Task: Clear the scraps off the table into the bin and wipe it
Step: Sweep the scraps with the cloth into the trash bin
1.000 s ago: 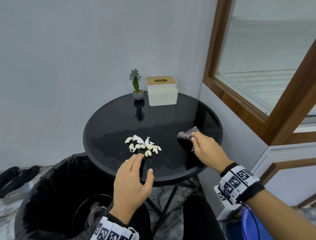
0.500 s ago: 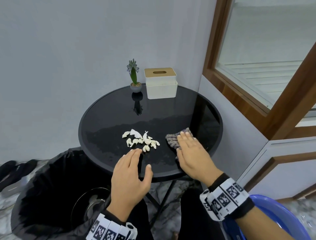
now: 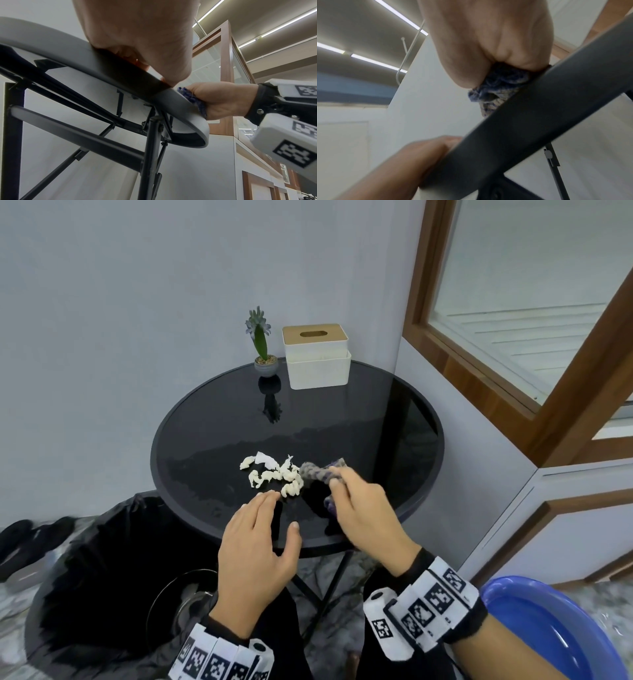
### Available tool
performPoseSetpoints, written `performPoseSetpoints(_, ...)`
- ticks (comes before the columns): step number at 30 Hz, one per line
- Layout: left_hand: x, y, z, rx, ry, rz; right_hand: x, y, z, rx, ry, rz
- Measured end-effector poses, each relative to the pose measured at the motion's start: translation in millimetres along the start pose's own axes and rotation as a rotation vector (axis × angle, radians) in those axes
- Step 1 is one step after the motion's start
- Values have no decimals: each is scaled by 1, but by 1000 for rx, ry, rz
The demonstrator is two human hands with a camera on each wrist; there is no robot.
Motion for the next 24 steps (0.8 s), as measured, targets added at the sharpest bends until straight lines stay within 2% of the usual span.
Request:
performPoseSetpoints(2, -1, -1, 1, -3, 0, 6, -15, 0, -3, 90, 70, -127)
performPoseSetpoints(4, -2, -2, 0, -6, -4, 10, -30, -2, -8, 82, 163, -102)
performPoseSetpoints(6, -1, -3, 1, -11, -2, 14, -40, -1, -17, 62, 191, -49)
performPoseSetpoints(10, -2, -3, 1, -16, 2, 36, -25, 12, -31, 63, 55, 265)
performPoseSetpoints(12, -4, -4, 2, -11, 12, 59, -5, 12, -28, -13, 5, 455)
performPoseSetpoints(14, -8, -9, 2, -15, 29, 88, 12, 8, -26, -48, -27, 550)
performPoseSetpoints(20, -16, -36, 11, -44, 85, 35, 37, -18, -36, -1, -58, 445)
performPoseSetpoints(24, -19, -41, 13, -36, 75, 18, 56, -41, -41, 27, -131, 432)
Point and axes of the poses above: each hand's wrist, its own z-axis away from the middle knuckle, its own x-axis out of the palm, y = z × x, the point moved 3 cm from there along -z, towards the middle knuckle, and after that the axes turned 4 degrees about -y, right-handed, at the moved point
